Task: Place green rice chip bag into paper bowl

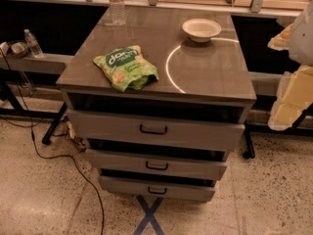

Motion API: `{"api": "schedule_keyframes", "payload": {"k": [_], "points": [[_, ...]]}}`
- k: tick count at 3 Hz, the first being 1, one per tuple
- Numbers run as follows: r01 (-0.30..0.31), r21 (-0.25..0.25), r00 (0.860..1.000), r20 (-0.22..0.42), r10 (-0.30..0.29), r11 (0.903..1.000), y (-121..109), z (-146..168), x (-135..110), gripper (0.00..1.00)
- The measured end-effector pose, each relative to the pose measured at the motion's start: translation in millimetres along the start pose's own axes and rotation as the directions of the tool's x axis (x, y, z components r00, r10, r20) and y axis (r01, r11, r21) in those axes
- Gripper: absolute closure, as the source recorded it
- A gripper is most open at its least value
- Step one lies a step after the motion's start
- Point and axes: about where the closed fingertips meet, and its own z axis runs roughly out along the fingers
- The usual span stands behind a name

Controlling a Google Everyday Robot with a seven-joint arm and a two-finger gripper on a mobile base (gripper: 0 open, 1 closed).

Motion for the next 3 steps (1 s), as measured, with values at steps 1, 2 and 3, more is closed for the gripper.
{"api": "schedule_keyframes", "payload": {"k": [1, 2, 3], "points": [[0.000, 0.003, 1.000, 0.012, 0.000, 1.0000, -1.9, 1.6, -7.6, 0.00], [0.001, 0.011, 0.999, 0.049, -0.002, 0.9999, -7.5, 6.8, -31.6, 0.00], [0.035, 0.020, 0.992, 0.122, -0.037, 0.9992, -26.3, 42.2, -87.4, 0.00]]}}
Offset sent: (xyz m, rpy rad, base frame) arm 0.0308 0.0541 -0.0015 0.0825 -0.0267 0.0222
